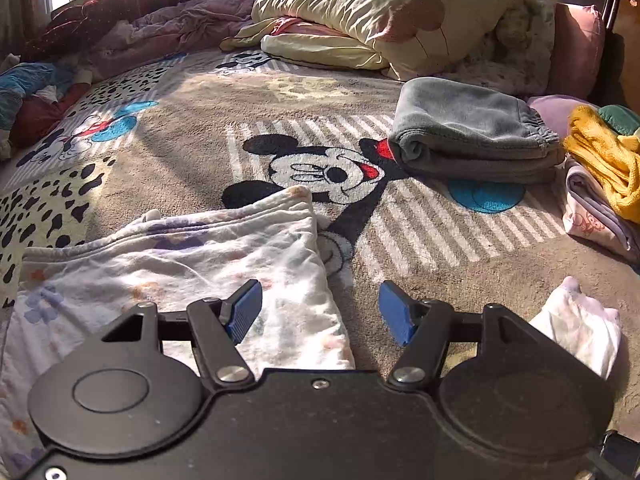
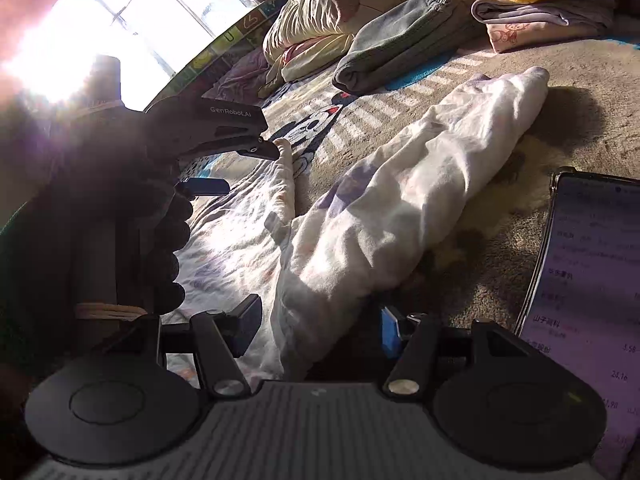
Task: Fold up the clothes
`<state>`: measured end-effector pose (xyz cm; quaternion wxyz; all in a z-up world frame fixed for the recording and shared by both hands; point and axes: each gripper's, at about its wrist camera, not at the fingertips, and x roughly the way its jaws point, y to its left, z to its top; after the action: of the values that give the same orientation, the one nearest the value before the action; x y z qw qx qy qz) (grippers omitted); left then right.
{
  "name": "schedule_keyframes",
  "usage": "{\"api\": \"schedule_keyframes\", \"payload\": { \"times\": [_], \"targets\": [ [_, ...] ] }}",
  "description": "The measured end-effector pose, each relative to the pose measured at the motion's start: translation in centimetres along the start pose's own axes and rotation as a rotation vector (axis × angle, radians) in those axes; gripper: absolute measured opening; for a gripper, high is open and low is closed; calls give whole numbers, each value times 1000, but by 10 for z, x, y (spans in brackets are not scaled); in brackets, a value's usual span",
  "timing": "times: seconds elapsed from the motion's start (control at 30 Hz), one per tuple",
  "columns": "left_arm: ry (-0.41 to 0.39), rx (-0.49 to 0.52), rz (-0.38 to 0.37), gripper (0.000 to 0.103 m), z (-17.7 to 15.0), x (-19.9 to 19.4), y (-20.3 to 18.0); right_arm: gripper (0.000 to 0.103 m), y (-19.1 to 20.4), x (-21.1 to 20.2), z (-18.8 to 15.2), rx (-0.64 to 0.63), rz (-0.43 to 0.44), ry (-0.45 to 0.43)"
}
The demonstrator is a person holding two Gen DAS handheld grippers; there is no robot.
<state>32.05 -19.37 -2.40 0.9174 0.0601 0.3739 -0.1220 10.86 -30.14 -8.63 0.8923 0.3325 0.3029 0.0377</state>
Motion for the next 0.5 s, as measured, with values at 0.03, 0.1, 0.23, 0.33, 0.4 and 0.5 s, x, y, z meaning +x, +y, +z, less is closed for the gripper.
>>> {"api": "schedule_keyframes", "payload": {
  "times": [0.03, 0.1, 0.23, 0.33, 0.4, 0.5],
  "targets": [
    [3, 4, 2, 64, 2, 3, -1, 60, 0, 0, 1, 2, -1, 1],
    [13, 3, 11, 64, 7, 9, -2, 60, -4, -1, 4, 16, -2, -10],
    [32, -21, 21, 64, 14, 19, -2, 52, -11, -1, 9, 43, -19, -28],
    [53, -5, 28, 63, 17, 28, -6, 52, -11, -1, 8, 39, -23, -38],
    [70, 21, 40, 62, 18, 35, -12, 53, -11, 1, 7, 39, -21, -42],
    [93, 80, 93, 62, 18, 50, -22, 54, -12, 3, 6, 47, -12, -50]
  ]
}}
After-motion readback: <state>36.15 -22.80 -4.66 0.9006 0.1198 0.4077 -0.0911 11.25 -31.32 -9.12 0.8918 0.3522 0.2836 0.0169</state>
